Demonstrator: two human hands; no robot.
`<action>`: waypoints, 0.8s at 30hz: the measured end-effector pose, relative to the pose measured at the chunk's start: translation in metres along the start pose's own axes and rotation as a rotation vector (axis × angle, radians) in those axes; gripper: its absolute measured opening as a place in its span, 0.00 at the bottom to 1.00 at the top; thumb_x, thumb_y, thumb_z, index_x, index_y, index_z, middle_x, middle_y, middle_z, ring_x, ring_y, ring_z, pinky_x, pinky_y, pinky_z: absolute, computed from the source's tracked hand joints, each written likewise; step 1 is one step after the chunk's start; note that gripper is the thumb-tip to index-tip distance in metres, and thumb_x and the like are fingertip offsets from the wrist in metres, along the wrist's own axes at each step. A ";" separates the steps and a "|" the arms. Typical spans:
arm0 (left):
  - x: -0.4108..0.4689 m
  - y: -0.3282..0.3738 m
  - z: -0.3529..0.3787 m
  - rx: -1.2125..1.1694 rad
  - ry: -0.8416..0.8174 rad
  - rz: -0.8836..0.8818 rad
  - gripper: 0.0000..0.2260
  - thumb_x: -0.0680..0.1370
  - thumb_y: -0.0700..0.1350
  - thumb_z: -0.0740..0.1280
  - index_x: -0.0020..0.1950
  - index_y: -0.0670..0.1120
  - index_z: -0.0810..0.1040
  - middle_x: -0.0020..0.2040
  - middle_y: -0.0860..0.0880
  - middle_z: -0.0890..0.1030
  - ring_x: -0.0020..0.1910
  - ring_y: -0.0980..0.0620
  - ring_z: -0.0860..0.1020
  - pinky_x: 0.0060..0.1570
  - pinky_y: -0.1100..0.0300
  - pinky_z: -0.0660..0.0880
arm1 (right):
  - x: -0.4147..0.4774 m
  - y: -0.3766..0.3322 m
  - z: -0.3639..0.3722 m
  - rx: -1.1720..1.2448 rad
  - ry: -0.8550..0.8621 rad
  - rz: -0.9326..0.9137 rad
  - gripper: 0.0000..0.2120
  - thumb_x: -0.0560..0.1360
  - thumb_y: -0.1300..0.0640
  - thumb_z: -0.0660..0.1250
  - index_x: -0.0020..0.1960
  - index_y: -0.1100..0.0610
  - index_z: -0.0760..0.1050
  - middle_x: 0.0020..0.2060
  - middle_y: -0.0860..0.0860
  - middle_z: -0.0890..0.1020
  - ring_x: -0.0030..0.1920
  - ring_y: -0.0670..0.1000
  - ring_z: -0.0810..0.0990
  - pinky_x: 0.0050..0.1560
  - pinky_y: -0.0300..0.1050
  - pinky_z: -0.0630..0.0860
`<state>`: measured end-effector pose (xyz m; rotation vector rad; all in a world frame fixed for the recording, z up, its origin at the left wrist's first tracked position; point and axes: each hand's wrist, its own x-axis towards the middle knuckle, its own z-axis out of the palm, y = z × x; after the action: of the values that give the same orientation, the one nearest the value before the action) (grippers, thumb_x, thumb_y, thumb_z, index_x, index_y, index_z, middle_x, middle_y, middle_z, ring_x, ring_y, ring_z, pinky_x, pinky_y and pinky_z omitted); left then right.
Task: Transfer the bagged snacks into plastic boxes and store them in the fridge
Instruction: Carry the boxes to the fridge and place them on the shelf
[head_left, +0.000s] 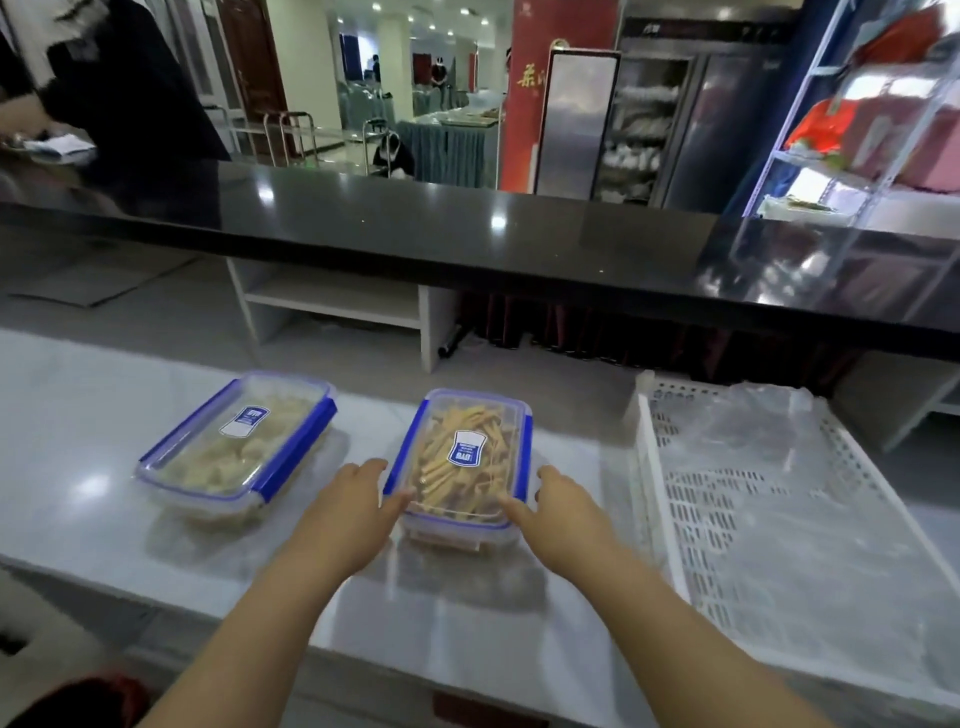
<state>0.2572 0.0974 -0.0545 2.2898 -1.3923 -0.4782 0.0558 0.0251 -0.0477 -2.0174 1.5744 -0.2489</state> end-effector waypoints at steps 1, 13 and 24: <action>0.006 -0.001 0.002 -0.012 -0.034 -0.016 0.23 0.77 0.58 0.61 0.67 0.47 0.69 0.60 0.45 0.76 0.56 0.47 0.76 0.49 0.56 0.72 | 0.005 0.001 0.007 0.045 -0.021 0.019 0.21 0.75 0.40 0.63 0.59 0.54 0.69 0.55 0.52 0.79 0.51 0.52 0.79 0.46 0.45 0.76; -0.001 0.010 0.019 -0.479 -0.115 0.020 0.09 0.77 0.50 0.65 0.51 0.45 0.77 0.42 0.49 0.80 0.39 0.53 0.78 0.36 0.58 0.76 | -0.014 0.018 -0.005 0.439 -0.003 0.031 0.07 0.76 0.50 0.67 0.49 0.52 0.74 0.40 0.47 0.81 0.36 0.45 0.78 0.38 0.41 0.77; -0.086 0.150 0.005 -0.620 -0.030 0.432 0.19 0.69 0.55 0.67 0.57 0.54 0.67 0.47 0.56 0.77 0.43 0.55 0.80 0.30 0.71 0.76 | -0.122 0.092 -0.133 0.493 0.346 -0.187 0.08 0.76 0.54 0.67 0.53 0.44 0.73 0.46 0.45 0.82 0.45 0.46 0.80 0.45 0.42 0.79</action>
<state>0.1037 0.1117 0.0249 1.4540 -1.4436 -0.6842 -0.1189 0.0838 0.0359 -1.7839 1.3386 -1.0003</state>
